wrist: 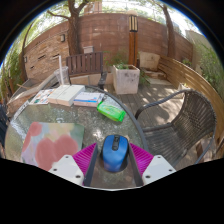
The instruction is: Arrange mouse
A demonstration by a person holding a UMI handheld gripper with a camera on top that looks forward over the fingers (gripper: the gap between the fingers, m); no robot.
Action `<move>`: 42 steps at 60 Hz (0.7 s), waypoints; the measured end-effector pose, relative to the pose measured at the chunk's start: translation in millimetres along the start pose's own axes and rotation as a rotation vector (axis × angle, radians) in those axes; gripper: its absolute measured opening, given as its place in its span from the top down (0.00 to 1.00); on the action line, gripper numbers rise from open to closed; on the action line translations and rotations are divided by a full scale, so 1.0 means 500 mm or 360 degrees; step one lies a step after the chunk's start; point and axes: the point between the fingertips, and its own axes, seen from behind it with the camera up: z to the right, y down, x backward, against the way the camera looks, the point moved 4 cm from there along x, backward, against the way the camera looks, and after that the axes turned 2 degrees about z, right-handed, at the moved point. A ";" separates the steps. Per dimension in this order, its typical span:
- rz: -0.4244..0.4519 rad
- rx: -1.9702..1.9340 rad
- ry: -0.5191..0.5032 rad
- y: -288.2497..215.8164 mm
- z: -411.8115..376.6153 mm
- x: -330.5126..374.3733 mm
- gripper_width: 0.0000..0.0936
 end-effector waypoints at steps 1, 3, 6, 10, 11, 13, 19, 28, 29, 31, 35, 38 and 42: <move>-0.0005 0.0014 0.0023 0.001 0.004 -0.003 0.39; -0.0013 0.0047 0.0055 0.002 0.007 -0.006 0.42; -0.0001 0.0078 0.0056 -0.001 0.003 -0.011 0.45; 0.0000 0.0128 0.0058 -0.006 0.001 -0.008 0.51; -0.0004 0.0135 0.0061 -0.006 0.001 -0.007 0.54; -0.0010 0.0131 0.0067 -0.006 0.002 -0.011 0.56; -0.0017 0.0122 0.0096 -0.016 0.014 -0.003 0.62; 0.0166 0.0041 0.0081 -0.126 0.010 0.057 0.64; 0.0205 0.0027 0.0071 -0.144 0.003 0.068 0.63; 0.0270 0.0017 0.0034 -0.176 -0.018 0.087 0.64; 0.0369 0.0014 -0.0054 -0.235 -0.074 0.122 0.64; 0.0409 0.0027 -0.0138 -0.255 -0.128 0.139 0.64; 0.0386 0.0048 -0.0240 -0.235 -0.199 0.138 0.64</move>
